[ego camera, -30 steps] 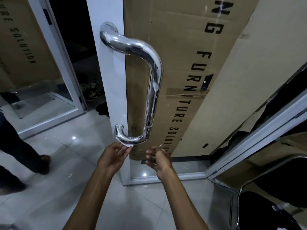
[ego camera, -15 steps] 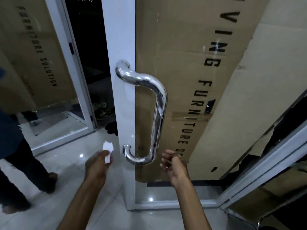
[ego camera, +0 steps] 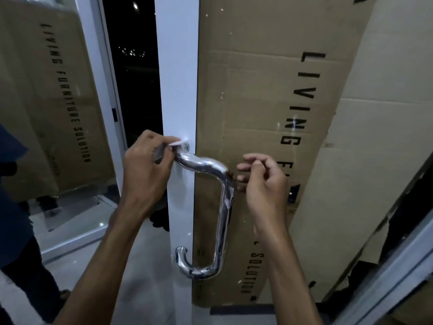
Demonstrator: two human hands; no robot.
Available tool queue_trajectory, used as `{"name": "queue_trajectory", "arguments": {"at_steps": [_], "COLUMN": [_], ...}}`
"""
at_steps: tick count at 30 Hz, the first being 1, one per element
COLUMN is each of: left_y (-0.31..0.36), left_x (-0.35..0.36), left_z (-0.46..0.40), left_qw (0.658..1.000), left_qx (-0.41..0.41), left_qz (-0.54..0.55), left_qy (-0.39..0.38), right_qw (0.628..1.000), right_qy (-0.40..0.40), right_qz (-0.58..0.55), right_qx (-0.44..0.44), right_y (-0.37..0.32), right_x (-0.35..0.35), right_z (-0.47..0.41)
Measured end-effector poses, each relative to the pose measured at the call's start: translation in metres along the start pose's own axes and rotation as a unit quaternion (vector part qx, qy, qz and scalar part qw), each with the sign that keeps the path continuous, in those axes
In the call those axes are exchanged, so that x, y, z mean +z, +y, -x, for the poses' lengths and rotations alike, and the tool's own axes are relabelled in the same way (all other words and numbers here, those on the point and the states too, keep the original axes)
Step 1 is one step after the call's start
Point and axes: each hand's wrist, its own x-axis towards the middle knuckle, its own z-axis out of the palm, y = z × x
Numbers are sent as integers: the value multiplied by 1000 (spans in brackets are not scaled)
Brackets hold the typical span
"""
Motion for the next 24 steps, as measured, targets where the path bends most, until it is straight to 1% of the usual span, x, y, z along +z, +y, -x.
{"name": "queue_trajectory", "arguments": {"at_steps": [5, 8, 10, 13, 14, 16, 18, 19, 21, 22, 23, 24], "left_y": [7, -1, -2, 2, 0, -8, -13, -13, -9, -6, -3, 1], "left_x": [-7, -4, -5, -5, -4, -2, 0, 1, 1, 3, 4, 5], "left_z": [25, 20, 19, 27, 27, 23, 20, 20, 27, 31, 36, 39], "left_qw": [997, 998, 997, 993, 993, 996, 998, 997, 992, 983, 964, 931], "left_qx": [73, 60, 62, 109, 109, 77, 38, 19, -39, -82, -133, -188], "left_qz": [2, -12, -17, -17, -10, 16, 45, 63, 114, 159, 224, 308], "left_qy": [-27, -36, -43, -52, -50, -40, -32, -32, -34, -38, -43, -53], "right_qw": [988, 974, 951, 898, 879, 844, 816, 806, 796, 793, 786, 777], "right_qy": [-37, -122, -178, -225, -241, -279, -299, -301, -304, -310, -316, -324], "right_qz": [70, 86, 147, 266, 302, 368, 422, 440, 456, 462, 472, 483], "right_qx": [-133, -173, -205, -269, -281, -272, -257, -258, -255, -249, -243, -241], "right_y": [-23, -33, -39, -43, -45, -47, -49, -50, -51, -53, -55, -56], "right_x": [10, 19, 24, 31, 33, 38, 43, 45, 51, 55, 60, 64], "right_z": [-7, -10, -9, -9, -9, -9, -10, -11, -16, -19, -21, -23]}}
